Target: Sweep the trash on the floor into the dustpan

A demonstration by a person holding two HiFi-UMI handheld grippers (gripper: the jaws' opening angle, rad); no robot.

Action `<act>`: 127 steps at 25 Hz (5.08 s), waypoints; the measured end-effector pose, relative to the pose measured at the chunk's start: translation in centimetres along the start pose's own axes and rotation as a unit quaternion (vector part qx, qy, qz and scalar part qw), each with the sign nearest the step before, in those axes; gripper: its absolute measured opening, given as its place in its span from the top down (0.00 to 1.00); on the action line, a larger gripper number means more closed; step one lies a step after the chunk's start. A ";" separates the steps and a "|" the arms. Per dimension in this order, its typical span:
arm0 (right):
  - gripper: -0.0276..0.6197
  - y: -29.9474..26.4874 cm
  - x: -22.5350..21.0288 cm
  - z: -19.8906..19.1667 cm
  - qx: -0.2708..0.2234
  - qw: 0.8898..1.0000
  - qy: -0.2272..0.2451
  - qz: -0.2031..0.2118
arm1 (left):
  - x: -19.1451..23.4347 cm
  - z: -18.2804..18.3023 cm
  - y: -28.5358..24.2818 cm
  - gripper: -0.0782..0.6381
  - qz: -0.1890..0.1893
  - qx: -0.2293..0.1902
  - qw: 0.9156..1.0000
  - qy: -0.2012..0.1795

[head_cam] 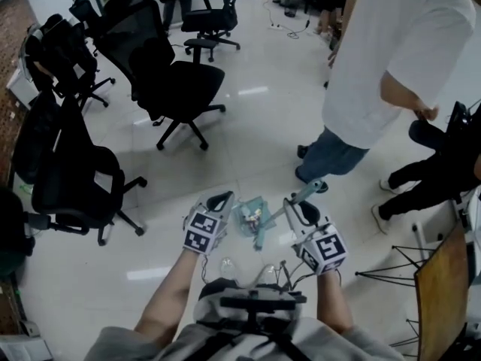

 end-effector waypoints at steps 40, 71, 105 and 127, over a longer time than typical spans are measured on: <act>0.81 -4.3 -0.1 -0.5 0.017 1.000 0.007 0.023 | 6.8 -5.9 -2.0 0.89 -0.023 0.083 0.993 -0.076; 0.82 -19.1 3.6 -7.7 0.021 0.997 0.031 0.073 | 5.5 -16.8 -16.7 0.75 -0.407 0.070 0.873 -0.260; 0.80 -17.7 4.8 -8.4 -0.031 0.992 -0.040 0.112 | -0.2 -14.3 -17.7 0.48 -0.577 0.063 0.711 -0.396; 0.78 -16.6 4.7 -8.7 -0.025 0.994 -0.043 0.100 | -0.3 -13.7 -18.1 0.62 -0.577 0.048 0.714 -0.394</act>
Point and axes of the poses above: the fingertips, and each gripper's own axes: y backward along the fingers, x to its left, z out of its top, the point moved 4 cm from there along y, backward along the fingers, and after that the axes turned 12 degrees about x, right-handed, at the moved point
